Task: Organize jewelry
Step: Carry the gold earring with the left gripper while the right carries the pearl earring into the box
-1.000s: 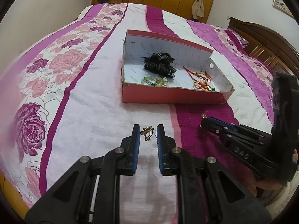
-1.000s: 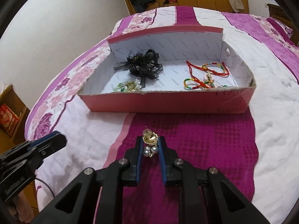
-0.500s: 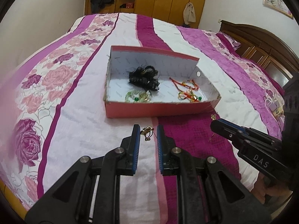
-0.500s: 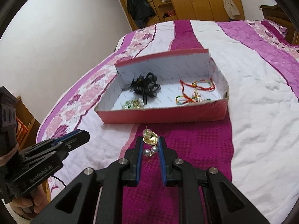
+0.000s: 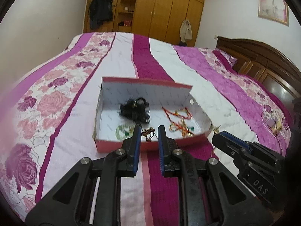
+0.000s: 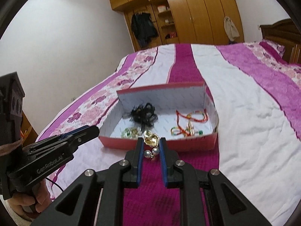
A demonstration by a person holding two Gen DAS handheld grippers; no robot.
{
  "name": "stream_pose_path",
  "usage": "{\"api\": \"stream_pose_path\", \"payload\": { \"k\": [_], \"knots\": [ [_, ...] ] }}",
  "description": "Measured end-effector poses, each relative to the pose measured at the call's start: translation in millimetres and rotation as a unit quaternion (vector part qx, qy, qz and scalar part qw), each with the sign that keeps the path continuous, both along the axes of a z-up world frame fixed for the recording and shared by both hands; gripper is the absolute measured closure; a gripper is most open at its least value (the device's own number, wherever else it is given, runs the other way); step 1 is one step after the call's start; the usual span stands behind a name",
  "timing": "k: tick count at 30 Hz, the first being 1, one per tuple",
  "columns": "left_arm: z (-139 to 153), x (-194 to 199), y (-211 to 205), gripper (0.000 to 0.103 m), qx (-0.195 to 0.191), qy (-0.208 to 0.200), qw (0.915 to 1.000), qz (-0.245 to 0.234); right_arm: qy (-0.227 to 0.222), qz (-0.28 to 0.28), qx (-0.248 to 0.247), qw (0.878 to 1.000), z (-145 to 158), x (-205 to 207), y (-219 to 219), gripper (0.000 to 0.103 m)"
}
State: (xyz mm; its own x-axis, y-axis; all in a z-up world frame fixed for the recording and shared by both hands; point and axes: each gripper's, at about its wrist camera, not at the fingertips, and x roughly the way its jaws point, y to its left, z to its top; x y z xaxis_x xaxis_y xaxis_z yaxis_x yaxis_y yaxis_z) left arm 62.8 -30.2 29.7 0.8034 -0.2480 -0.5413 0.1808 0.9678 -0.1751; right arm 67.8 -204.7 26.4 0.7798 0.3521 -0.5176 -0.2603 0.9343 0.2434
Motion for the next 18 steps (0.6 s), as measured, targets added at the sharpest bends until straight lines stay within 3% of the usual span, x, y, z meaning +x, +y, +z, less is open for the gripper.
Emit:
{"api": "stream_pose_path", "payload": {
  "k": [11,18],
  "knots": [
    [6.2,17.8,-9.8,0.093,0.026,-0.076,0.9965,0.019,-0.042,-0.019,0.005,0.999,9.8,18.9,-2.0,0.085],
    [1.3,33.9,-14.0,0.093,0.022,-0.084,0.996,0.023,-0.067,-0.035,-0.013,0.997,7.2,37.1,-0.7,0.085]
  ]
}}
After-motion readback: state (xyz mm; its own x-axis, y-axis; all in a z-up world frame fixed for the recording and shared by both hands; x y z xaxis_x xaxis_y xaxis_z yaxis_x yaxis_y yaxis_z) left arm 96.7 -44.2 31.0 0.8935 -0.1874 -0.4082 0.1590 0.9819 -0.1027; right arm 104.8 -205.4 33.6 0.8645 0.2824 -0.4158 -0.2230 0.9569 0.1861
